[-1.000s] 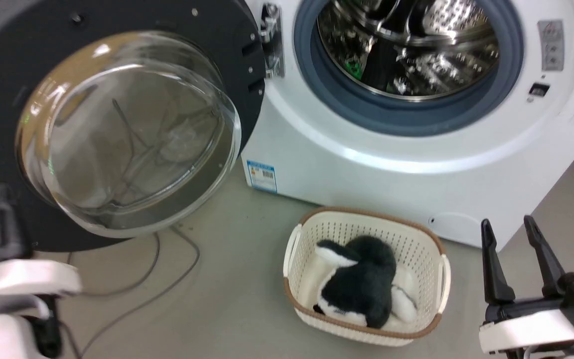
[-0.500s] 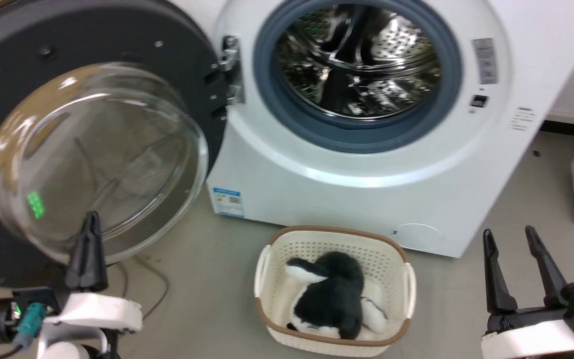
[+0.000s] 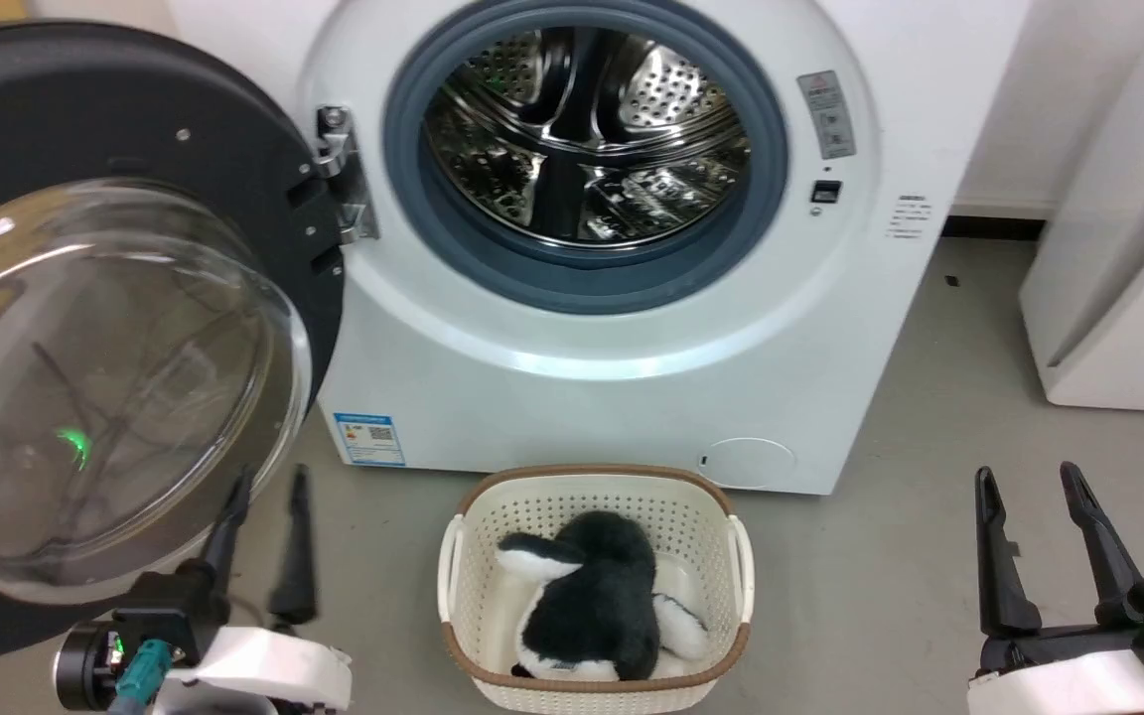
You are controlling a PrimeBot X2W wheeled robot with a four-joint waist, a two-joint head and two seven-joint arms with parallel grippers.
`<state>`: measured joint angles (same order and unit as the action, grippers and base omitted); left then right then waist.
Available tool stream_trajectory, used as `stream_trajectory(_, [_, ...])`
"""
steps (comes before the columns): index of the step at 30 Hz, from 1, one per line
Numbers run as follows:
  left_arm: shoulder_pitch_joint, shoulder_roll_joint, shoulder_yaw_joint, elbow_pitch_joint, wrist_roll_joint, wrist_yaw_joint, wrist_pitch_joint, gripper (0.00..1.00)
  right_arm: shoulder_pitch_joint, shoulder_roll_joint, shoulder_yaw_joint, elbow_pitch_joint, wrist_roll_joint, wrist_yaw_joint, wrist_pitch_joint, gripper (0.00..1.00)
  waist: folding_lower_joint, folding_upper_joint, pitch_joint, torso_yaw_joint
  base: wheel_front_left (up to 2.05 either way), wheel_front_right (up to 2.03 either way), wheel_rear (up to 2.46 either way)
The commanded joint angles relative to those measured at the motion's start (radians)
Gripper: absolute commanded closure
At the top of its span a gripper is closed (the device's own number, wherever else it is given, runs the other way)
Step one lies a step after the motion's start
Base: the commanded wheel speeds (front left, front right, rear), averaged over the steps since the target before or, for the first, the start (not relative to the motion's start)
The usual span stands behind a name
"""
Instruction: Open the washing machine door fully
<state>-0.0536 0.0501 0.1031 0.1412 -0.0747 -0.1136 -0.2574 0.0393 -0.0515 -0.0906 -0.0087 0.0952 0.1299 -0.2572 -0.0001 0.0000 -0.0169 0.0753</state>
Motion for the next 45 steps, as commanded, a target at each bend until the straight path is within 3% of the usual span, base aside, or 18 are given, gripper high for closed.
stream_trajectory(1, [0.023, 0.001, -0.007, -0.005, -0.008, 0.007, -0.004, 0.0, 0.016, 0.001, 0.002, -0.005, -0.002, 0.001, -0.005, 0.0, 0.0001, 0.0, -0.003, -0.019, 0.0, 0.0, 0.0])
stream_trajectory(15, [0.067, 0.0, -0.051, -0.03, -0.052, 0.053, -0.004, 0.0, 0.033, 0.001, 0.017, -0.011, -0.004, 0.001, -0.005, 0.0, 0.0001, 0.0, -0.006, -0.081, 0.0, 0.0, 0.0])
stream_trajectory(16, [0.056, -0.001, -0.054, -0.027, -0.05, 0.051, 0.0, 1.0, 0.019, 0.0, 0.015, -0.005, 0.0, 0.0, 0.0, 1.0, 0.0001, 0.0, -0.006, -0.081, 0.0, 0.0, 0.0])
stream_trajectory(45, [0.056, -0.001, -0.065, -0.048, -0.026, 0.062, 0.051, 1.0, 0.008, 0.0, 0.03, -0.001, -0.018, 0.0, 0.05, 1.0, 0.0001, 0.0, -0.001, -0.081, 0.0, 0.0, 0.0])
